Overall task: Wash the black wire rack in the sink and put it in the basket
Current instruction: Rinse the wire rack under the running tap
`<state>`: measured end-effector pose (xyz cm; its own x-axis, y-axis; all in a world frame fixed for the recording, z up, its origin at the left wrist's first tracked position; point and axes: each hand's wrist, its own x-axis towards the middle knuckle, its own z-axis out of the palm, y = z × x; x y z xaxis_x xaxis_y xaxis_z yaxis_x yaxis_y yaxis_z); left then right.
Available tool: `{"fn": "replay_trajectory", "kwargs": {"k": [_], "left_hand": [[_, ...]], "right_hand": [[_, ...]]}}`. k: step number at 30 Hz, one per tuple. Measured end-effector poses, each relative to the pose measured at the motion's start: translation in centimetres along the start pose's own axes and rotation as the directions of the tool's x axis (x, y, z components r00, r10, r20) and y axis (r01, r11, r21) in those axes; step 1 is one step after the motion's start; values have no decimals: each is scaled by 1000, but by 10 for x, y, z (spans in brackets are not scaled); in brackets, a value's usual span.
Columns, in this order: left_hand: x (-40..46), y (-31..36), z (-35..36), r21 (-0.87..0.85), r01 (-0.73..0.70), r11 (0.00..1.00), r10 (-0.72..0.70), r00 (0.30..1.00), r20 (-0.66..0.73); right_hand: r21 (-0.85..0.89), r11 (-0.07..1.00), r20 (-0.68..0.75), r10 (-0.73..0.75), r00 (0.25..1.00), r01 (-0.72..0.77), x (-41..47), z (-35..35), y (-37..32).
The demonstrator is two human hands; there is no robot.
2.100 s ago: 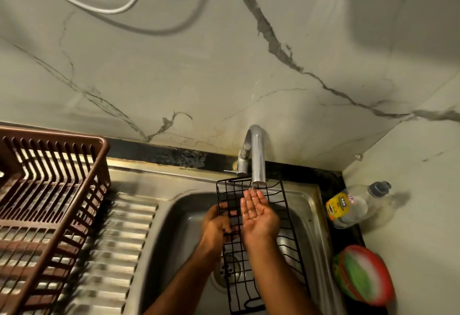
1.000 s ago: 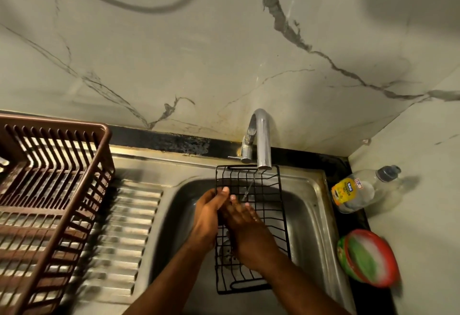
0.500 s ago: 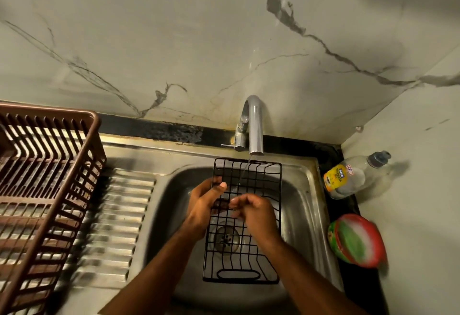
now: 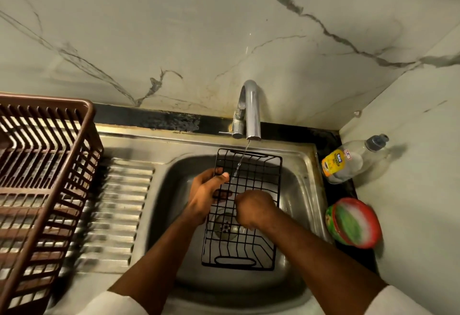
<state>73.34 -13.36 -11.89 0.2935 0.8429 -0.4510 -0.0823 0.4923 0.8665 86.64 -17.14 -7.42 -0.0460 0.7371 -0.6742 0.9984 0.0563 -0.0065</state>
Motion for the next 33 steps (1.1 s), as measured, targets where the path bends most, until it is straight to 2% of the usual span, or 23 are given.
{"fn": "replay_trajectory", "kwargs": {"k": [2, 3, 4, 5, 7, 8, 9, 10, 12, 13, 15, 17, 18, 20, 22, 23, 25, 27, 29, 31, 33], "left_hand": [[2, 3, 0, -4, 8, 1000, -8, 1000, -5], [2, 2, 2, -8, 11, 1000, -11, 1000, -3], [3, 1, 5, -8, 4, 1000, -4, 1000, -3], [4, -1, 6, -2, -13, 1000, 13, 1000, -4], [5, -1, 7, 12, -45, 999, 45, 999, -11], [7, 1, 6, 9, -43, 999, 43, 999, -17], [8, 2, 4, -3, -27, 1000, 27, 999, -22], [9, 5, 3, -18, -6, 1000, 6, 1000, -23], [12, 7, 0, -35, 2, 999, -2, 1000, -25], [13, 8, 0, -39, -10, 999, 9, 999, -31], [14, 10, 3, -43, -18, 999, 16, 999, -33], [14, 12, 9, -11, -22, 1000, 22, 1000, -7], [13, 12, 11, 20, -35, 999, 35, 999, 8], [11, 13, 13, 95, -73, 993, 69, 997, 39], [12, 10, 9, 132, -95, 987, 88, 995, 55], [12, 9, 7, 113, -78, 990, 74, 996, 40], [12, 6, 3, 23, -30, 999, 30, 1000, -6], [12, 4, 3, -36, -5, 999, 3, 999, -38], [11, 8, 6, -50, -8, 999, 7, 999, -37], [11, 11, 9, -4, -36, 999, 36, 999, -8], [9, 14, 10, 49, -63, 997, 62, 998, 16]], "right_hand": [[-144, 983, 128, -93, 987, 112, 2, -9, -5], [-109, 986, 166, -109, 980, 128, 8, -7, -10], [32, 991, 189, -134, 973, 130, 13, -4, -15], [245, 966, 218, -140, 966, 85, 19, -1, -21], [625, 779, 266, -156, 951, -48, 28, 6, -28], [711, 695, 283, -143, 948, -108, 31, 8, -28], [735, 659, 325, -137, 936, -159, 33, 10, -25], [696, 690, 390, -127, 912, -201, 33, 12, -20], [408, 899, 482, -61, 874, -162, 30, 14, -12], [229, 968, 471, -18, 882, -102, 29, 15, -10], [57, 998, 397, -27, 917, 4, 27, 13, -15], [141, 989, 347, -84, 934, 36, 33, 16, -24], [259, 966, 353, -97, 931, 2, 35, 18, -28], [487, 869, 353, -103, 930, -89, 40, 23, -31], [617, 765, 391, -93, 916, -185, 39, 27, -23], [631, 738, 439, -85, 895, -239, 38, 30, -18], [568, 773, 502, -52, 863, -284, 34, 28, -8], [489, 836, 500, -34, 865, -249, 35, 20, -5], [515, 826, 487, -62, 871, -229, 39, 8, -4], [664, 708, 436, -105, 894, -241, 43, -6, 1], [828, 537, 225, -52, 973, -162, 45, -21, 11]]}}
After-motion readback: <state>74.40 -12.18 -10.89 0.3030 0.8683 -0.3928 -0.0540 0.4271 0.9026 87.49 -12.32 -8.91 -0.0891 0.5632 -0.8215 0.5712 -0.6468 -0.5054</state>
